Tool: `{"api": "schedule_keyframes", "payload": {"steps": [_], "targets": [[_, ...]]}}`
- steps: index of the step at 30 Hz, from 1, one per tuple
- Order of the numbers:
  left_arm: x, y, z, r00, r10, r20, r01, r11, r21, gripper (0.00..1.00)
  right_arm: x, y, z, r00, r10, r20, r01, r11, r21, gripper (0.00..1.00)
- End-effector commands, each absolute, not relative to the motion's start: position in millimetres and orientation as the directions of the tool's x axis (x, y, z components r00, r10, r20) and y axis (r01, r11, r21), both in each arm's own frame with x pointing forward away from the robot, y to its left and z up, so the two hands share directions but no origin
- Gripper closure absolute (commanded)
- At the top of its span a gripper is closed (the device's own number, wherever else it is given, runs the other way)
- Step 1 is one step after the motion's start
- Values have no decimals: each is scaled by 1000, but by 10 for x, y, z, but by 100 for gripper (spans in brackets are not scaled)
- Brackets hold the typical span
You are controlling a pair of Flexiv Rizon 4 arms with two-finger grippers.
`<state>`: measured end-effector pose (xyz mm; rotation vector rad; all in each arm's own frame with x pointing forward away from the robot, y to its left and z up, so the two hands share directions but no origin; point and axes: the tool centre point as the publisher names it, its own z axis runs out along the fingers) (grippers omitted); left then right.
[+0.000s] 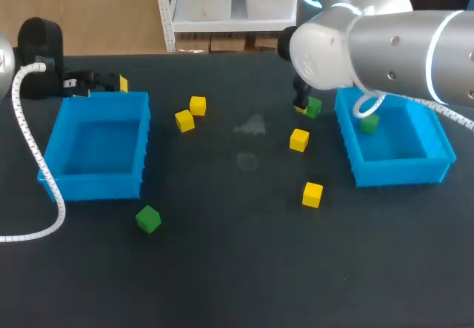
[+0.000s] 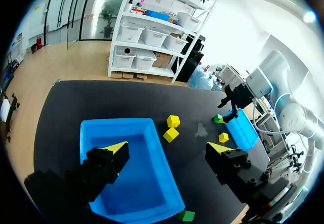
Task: Put the green cubes in the right bin and the yellow cubes in the left bin.
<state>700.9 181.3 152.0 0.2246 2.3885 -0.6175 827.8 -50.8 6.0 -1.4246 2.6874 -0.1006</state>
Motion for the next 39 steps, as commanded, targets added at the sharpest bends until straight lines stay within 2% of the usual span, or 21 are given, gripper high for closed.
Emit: {"api": "schedule_keyframes", "payload": {"steps": [1,8,9,10,12,14,16,26,39], "targets": [[7005,1833,1505,-769,1,-639,317,869,-379,0,8293,-525,-25,-562,-826,-52,-821,564,-89,0],[7005,1833,1505,-769,1,-639,317,869,-379,0,8254,-538,-122,-570,-820,-47,-816,572,-79,0],[7005,1833,1505,-769,1,-639,317,869,-379,0,8252,-539,-128,-574,-818,-46,-814,576,-78,3],[7005,1833,1505,-769,1,-639,317,869,-379,0,8252,-542,-135,-577,-815,-46,-811,579,-80,51],[7005,1833,1505,-769,1,-639,317,869,-379,0,8253,-544,-139,-580,-813,-46,-809,582,-79,65],[7005,1833,1505,-769,1,-639,317,869,-379,0,8260,-549,-147,-583,-811,-47,-807,585,-79,87],[7005,1833,1505,-769,1,-639,317,869,-379,0,8264,-557,-157,-590,-806,-46,-802,592,-77,100],[7005,1833,1505,-769,1,-639,317,869,-379,0,8301,-611,47,-617,-785,-61,-779,620,-91,100],[7005,1833,1505,-769,1,-639,317,869,-379,0,8246,-646,709,-645,-747,-163,-736,664,-130,100]]}}
